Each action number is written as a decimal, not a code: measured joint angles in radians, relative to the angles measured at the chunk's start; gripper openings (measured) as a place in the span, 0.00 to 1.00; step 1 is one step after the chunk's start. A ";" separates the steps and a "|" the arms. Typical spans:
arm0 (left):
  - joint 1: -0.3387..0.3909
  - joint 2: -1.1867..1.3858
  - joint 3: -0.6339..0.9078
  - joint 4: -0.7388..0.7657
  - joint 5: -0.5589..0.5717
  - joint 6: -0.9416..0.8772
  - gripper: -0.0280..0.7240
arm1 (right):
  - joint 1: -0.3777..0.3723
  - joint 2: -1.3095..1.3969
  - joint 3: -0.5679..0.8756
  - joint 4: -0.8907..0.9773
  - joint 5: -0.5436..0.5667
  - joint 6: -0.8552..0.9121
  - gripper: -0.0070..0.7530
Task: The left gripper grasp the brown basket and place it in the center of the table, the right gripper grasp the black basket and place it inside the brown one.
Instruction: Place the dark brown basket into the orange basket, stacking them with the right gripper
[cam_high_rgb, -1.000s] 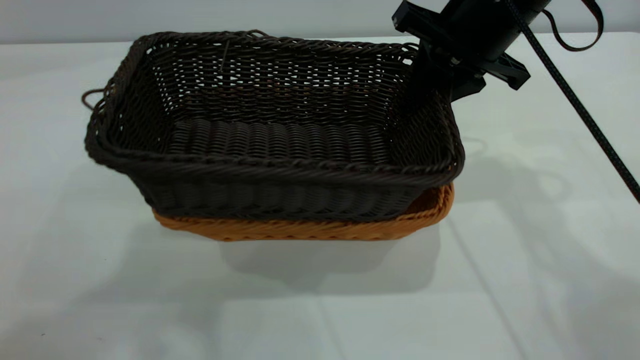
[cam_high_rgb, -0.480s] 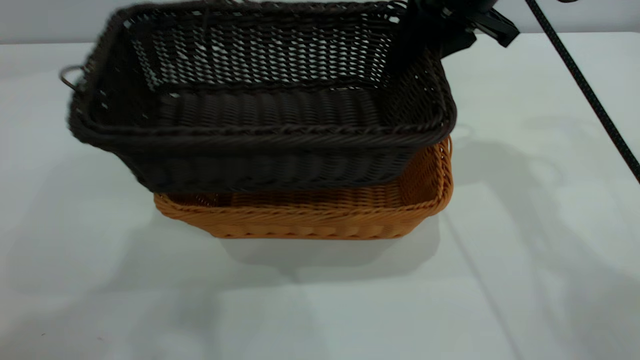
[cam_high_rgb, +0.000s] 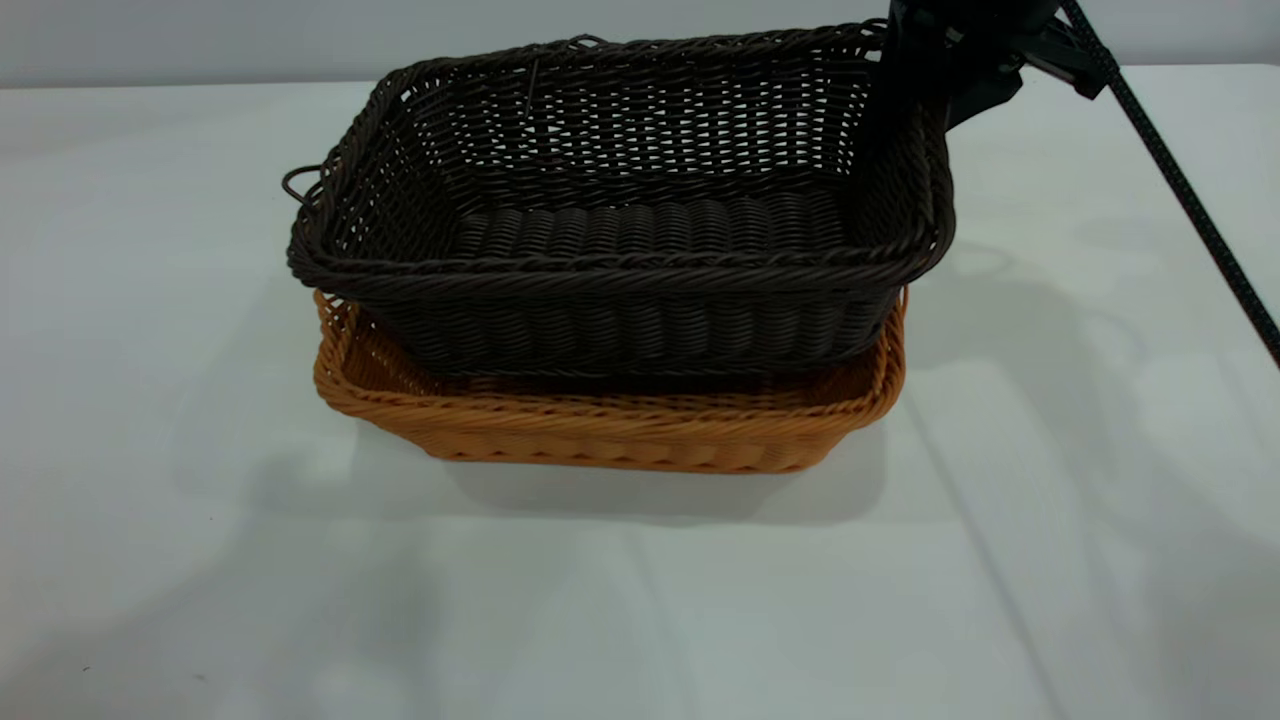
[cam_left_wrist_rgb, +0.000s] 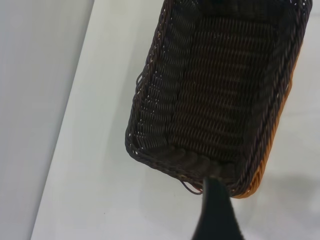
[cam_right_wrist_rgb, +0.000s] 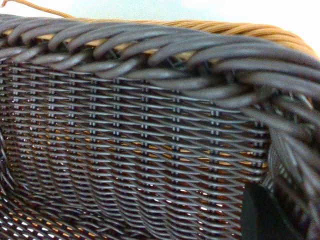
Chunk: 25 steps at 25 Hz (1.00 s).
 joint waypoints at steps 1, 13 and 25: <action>0.000 0.000 0.000 0.000 0.000 0.000 0.65 | 0.001 0.008 0.000 0.002 -0.001 0.004 0.14; 0.000 0.000 0.000 0.000 0.000 0.000 0.65 | 0.010 0.071 -0.002 0.017 -0.037 0.043 0.20; 0.000 0.000 0.000 0.000 -0.009 0.000 0.65 | 0.010 0.043 -0.009 0.019 0.097 -0.066 0.76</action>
